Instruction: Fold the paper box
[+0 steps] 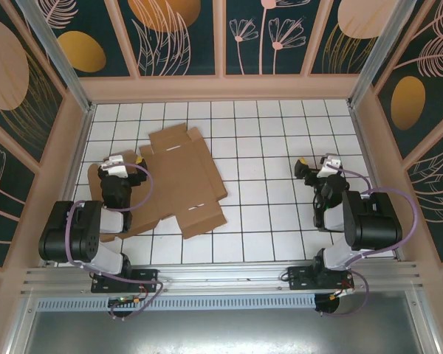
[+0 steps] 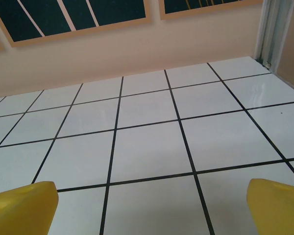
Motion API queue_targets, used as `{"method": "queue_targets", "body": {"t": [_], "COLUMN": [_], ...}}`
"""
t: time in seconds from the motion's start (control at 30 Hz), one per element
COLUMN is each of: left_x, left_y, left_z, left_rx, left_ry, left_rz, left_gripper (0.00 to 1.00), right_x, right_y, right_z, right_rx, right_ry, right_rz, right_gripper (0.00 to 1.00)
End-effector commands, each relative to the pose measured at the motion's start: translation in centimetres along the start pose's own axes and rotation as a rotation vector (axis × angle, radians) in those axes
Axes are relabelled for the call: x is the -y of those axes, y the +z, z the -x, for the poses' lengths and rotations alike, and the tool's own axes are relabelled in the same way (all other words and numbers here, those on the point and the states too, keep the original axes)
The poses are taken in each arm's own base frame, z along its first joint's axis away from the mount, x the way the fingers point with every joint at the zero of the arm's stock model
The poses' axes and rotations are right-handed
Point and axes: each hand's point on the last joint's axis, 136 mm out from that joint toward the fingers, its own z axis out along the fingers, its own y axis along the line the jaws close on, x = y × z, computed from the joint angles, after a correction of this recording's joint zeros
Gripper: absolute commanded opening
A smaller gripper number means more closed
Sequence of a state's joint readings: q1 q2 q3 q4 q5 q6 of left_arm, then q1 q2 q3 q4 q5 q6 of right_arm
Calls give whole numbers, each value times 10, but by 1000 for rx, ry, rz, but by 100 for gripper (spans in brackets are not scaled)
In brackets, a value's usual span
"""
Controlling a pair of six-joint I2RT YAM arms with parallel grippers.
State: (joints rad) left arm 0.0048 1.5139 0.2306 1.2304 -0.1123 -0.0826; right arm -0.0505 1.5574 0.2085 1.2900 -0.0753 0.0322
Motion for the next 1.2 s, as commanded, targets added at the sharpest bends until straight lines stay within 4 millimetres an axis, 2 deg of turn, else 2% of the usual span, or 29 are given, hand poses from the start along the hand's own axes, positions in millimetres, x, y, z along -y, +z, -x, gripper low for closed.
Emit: {"method": "queue_targets", "body": {"t": [0.0,0.9,1.07,1.17], "left_x": [2,4,-3,1], "left_y": [1,-1,-9,-8], "left_z": [11,12,38,57], "left_rx": [42,48,62,29], "left_ry": [-5,2,-9,-37], "left_rz": [-11,-21,37,39], "left_gripper": [99,99,99,99], "right_x": [1,-1,-9,-10], "right_y": [3,2,-2,-2], "right_z": [9,11,36,55], "right_rx": [30,36,37,41], "right_ry": [-16,-18,-32,-14], "right_rz": [-14,0,21,10], "right_gripper": [99,99,99,99]}}
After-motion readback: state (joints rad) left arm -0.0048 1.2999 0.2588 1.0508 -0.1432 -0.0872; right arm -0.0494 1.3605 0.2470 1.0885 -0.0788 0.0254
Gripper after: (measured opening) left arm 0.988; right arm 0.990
